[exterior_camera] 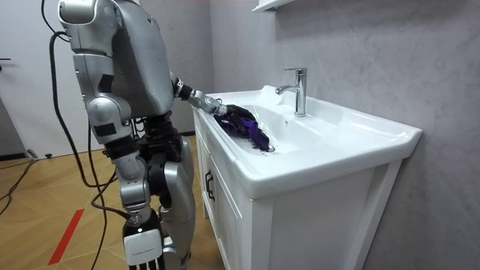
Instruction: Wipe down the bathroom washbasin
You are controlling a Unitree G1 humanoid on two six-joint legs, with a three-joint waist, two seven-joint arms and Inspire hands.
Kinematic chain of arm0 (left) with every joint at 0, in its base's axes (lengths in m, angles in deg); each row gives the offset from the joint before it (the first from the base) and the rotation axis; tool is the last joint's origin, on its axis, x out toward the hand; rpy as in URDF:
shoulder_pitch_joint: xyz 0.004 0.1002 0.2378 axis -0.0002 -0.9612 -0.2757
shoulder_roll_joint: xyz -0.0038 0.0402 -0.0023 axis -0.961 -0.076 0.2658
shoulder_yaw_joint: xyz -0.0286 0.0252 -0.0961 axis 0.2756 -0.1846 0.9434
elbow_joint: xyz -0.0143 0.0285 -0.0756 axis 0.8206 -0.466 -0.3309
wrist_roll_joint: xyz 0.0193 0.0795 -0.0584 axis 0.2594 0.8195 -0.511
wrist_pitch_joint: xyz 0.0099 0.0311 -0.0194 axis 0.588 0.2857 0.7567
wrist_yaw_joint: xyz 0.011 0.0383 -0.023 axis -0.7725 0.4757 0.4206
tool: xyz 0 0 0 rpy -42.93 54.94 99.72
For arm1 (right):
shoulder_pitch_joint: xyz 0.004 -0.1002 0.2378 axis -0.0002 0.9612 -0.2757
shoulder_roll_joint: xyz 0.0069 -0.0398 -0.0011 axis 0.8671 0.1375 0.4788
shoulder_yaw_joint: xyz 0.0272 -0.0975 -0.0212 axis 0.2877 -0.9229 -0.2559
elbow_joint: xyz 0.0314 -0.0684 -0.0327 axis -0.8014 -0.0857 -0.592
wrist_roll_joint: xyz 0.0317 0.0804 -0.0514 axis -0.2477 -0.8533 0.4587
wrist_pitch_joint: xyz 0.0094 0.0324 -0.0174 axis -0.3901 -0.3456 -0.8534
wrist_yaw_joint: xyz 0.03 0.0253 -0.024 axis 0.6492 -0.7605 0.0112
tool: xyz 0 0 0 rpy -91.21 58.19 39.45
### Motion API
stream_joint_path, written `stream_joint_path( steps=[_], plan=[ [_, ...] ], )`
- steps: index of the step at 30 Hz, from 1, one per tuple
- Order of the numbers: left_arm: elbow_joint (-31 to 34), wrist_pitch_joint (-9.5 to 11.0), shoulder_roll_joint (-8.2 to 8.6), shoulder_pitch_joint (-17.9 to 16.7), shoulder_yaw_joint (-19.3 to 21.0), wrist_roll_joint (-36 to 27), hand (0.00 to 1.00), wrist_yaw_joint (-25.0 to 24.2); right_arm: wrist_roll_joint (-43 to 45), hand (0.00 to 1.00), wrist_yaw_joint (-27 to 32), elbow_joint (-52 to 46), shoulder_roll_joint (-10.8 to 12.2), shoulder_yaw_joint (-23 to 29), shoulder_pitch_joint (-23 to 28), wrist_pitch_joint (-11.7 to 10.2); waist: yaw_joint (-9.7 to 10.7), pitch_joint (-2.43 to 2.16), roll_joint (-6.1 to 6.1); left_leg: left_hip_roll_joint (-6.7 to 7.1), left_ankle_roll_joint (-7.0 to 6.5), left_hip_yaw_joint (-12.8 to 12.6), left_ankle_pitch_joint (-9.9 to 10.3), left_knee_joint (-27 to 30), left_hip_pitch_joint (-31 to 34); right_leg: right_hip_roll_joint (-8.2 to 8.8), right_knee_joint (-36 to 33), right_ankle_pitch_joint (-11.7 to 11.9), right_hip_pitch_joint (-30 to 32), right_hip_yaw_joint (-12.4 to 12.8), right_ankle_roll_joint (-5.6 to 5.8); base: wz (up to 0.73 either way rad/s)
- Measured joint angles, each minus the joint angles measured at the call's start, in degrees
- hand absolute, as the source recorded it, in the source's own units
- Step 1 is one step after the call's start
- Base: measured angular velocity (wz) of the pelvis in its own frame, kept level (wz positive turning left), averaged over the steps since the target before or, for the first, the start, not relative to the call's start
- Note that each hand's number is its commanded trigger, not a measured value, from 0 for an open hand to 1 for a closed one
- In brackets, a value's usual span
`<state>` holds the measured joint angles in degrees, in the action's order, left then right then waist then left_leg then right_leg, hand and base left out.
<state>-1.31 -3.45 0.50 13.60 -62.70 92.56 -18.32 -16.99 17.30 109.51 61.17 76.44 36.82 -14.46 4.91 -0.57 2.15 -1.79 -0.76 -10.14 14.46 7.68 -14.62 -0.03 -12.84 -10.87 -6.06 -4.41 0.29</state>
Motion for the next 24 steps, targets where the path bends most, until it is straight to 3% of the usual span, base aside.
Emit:
stream_joint_path(
  steps=[7,14,18,24],
  plan=[
    [-1.3,0.0,0.44,1.1,-0.2,-4.4,1.0,-3.1,-1.1,0.0,0.0,0.0,0.6,0.1,1.1,0.0,0.3,-0.03,-0.03,0.01,0.01,-0.1,0.0,0.0,-0.1,-0.01,-0.1,0.0,0.0,0.1,0.0,0.0],
    [-5.4,0.0,1.72,4.1,0.8,-6.4,1.0,-4.6,-1.8,0.0,0.1,0.2,1.3,1.2,1.7,0.1,1.2,-0.03,-0.23,0.04,0.01,-1.9,0.0,0.1,-0.9,-0.22,-0.8,0.0,0.2,1.9,0.04,-0.12],
    [-5.0,-0.2,2.05,4.6,0.6,-6.5,1.0,-4.8,-4.5,0.0,0.0,0.1,1.7,1.2,2.0,1.9,2.6,-0.04,-0.69,0.08,0.0,-2.0,0.0,-0.3,-0.6,-0.19,-1.0,0.0,0.8,1.8,0.15,-0.01],
    [-5.6,-0.6,1.95,5.5,0.5,-6.5,1.0,-4.8,-5.7,0.0,0.1,-0.2,1.8,1.4,2.2,2.5,4.3,0.03,-0.63,-0.45,0.03,-1.9,0.2,-0.5,0.1,-0.21,-1.1,0.0,1.5,1.4,0.12,0.02]
  ],
)
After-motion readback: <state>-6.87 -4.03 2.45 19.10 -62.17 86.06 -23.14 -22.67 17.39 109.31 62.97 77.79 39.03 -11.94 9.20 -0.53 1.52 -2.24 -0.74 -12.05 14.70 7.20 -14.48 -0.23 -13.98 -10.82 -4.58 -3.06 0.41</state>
